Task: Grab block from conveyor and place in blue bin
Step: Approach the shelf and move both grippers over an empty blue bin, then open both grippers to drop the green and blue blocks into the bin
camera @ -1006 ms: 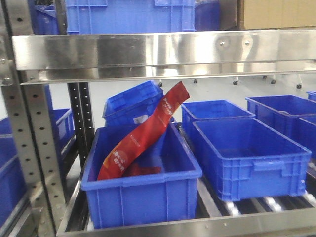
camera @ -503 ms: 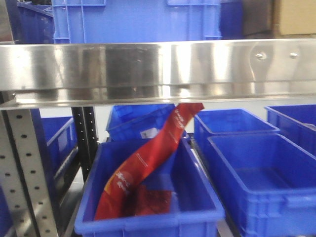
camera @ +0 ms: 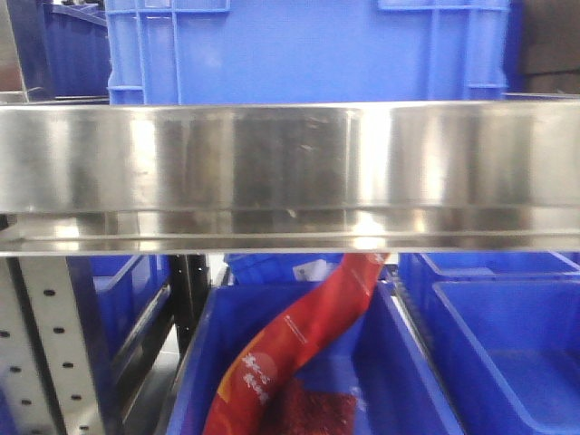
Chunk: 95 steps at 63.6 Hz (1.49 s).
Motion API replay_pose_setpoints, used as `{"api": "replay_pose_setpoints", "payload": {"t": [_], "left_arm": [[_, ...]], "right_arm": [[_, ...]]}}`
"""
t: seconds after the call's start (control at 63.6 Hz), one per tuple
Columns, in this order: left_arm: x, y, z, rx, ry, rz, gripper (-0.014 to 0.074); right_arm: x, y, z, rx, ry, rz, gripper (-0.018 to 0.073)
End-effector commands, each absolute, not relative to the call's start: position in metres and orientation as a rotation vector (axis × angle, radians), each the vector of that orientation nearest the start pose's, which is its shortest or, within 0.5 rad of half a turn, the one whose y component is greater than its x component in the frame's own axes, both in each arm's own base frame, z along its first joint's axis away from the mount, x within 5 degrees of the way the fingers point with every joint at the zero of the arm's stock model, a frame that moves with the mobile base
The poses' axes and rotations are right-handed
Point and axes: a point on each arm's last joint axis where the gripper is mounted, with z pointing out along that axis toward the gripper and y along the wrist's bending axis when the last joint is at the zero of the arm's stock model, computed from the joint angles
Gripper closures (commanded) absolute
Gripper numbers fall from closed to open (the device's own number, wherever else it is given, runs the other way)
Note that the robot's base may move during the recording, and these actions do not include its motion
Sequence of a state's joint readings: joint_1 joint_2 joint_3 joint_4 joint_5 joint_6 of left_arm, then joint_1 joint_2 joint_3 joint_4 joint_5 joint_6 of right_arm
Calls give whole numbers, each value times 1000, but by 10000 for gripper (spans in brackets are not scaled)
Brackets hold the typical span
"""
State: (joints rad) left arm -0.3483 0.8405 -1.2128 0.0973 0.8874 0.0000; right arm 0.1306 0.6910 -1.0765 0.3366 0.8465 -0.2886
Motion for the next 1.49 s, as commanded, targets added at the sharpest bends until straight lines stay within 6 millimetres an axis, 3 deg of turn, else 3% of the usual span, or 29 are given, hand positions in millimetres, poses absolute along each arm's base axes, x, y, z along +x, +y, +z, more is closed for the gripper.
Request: {"api": "replay_pose_setpoints", "payload": {"t": [0.0, 1.477], "left_arm": [[132, -41, 454, 350, 1947, -124, 707], [132, -41, 454, 350, 1944, -124, 707]], "right_arm": [[98, 34, 441, -338, 1858, 276, 722], [98, 34, 441, -338, 1858, 276, 722]]}}
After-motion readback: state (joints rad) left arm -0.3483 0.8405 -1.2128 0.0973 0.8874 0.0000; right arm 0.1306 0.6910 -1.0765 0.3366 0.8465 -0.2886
